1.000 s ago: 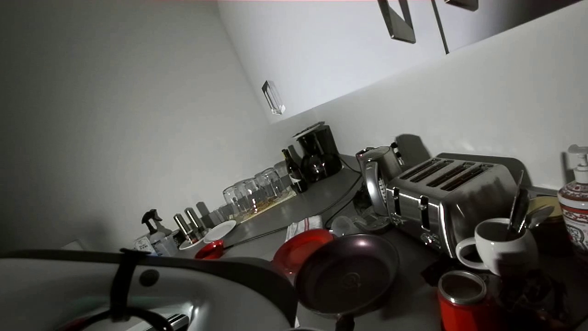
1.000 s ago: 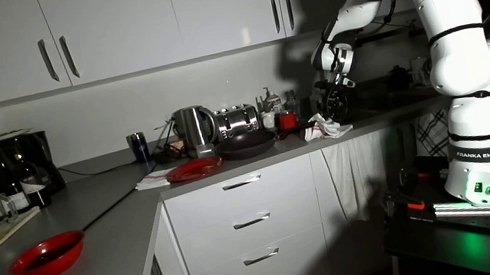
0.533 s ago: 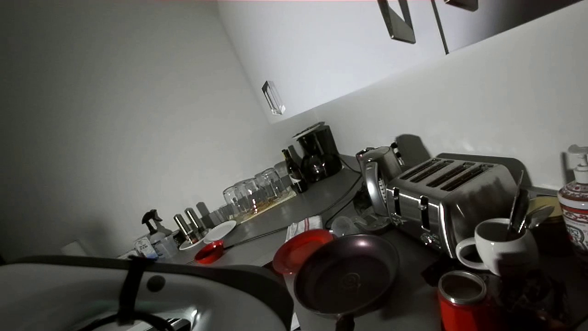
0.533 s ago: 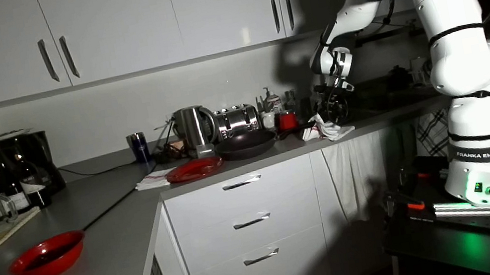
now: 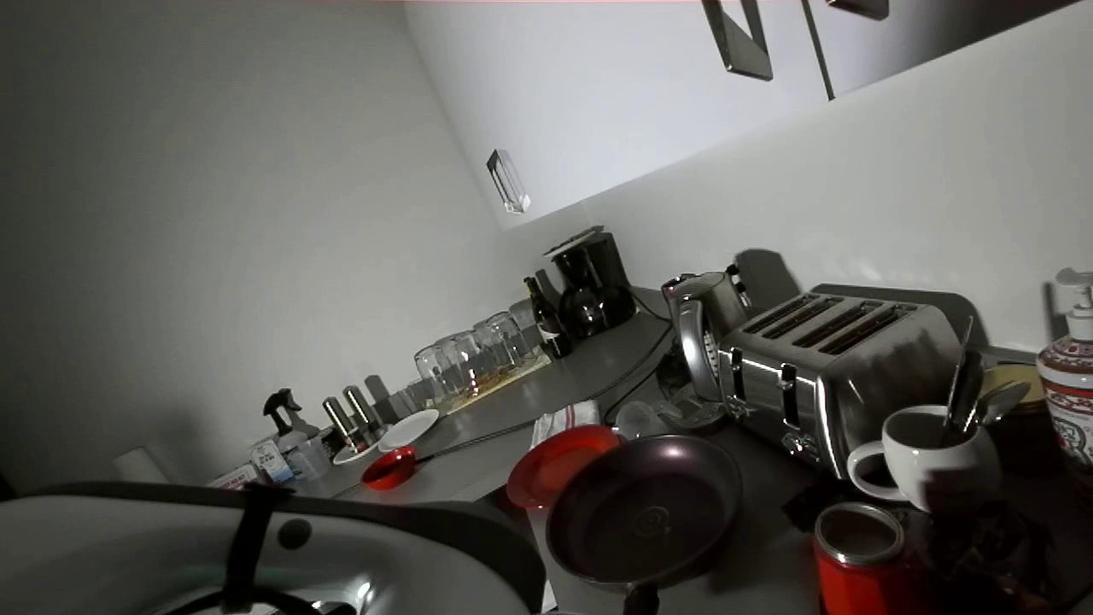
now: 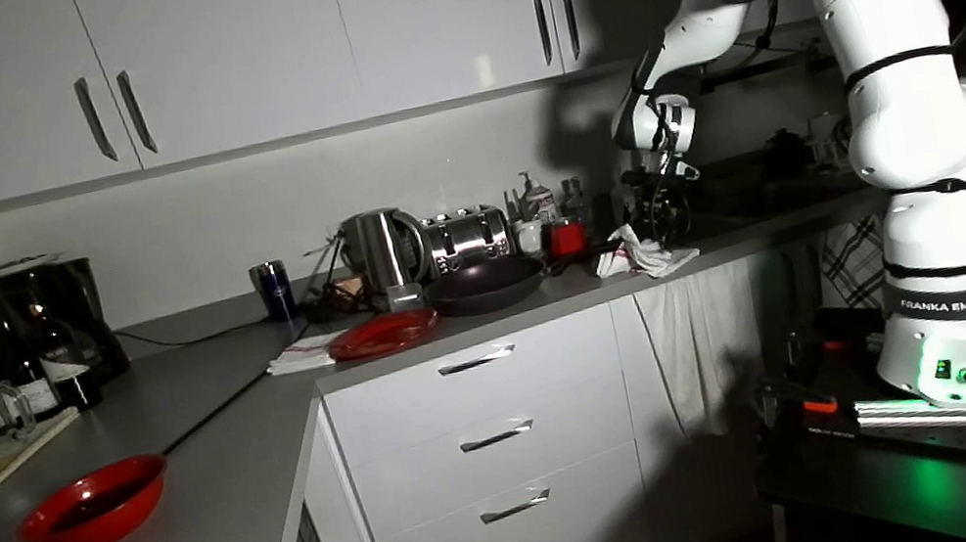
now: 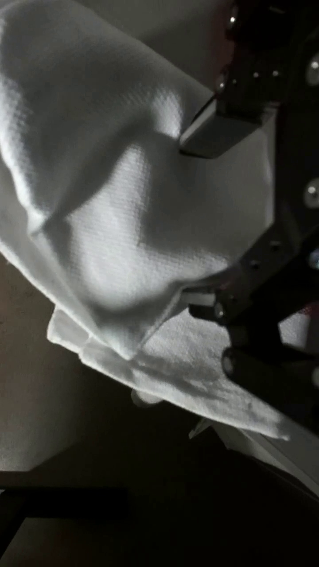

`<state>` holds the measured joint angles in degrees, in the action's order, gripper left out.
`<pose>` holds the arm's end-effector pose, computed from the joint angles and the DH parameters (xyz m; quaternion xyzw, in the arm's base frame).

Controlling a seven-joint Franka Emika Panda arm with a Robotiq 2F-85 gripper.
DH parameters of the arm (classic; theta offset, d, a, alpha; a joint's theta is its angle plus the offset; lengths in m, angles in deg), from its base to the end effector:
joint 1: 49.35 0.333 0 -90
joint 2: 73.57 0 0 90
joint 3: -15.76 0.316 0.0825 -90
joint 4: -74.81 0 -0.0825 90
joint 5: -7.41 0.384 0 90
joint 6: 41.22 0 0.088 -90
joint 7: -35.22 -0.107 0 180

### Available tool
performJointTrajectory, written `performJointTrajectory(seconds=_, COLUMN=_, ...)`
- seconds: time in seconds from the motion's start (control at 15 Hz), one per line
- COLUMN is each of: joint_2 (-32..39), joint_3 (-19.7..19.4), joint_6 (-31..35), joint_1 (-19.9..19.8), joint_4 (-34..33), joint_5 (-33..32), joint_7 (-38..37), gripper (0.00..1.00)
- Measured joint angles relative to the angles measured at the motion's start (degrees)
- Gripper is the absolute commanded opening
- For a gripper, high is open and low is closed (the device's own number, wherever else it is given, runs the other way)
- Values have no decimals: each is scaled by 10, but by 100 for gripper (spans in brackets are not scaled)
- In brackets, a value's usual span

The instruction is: Use the white towel to wipe the right side of the countertop

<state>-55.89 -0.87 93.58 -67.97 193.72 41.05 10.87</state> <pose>0.4844 -0.3286 0.2853 -0.7394 0.6536 -0.0141 0.1609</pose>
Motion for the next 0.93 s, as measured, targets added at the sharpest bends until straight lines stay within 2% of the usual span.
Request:
performJointTrajectory(seconds=0.33, joint_2=7, joint_3=-1, joint_6=0, joint_1=-1, joint_4=0, joint_5=-11, joint_7=0, gripper=6)
performJointTrajectory(seconds=0.4, joint_2=7, joint_3=-1, joint_6=0, joint_1=-1, joint_4=0, joint_5=-15, joint_7=0, gripper=3)
performJointTrajectory(seconds=0.93, joint_2=20, joint_3=-10, joint_6=1, joint_1=-3, joint_4=0, joint_5=-48, joint_7=0, gripper=4)
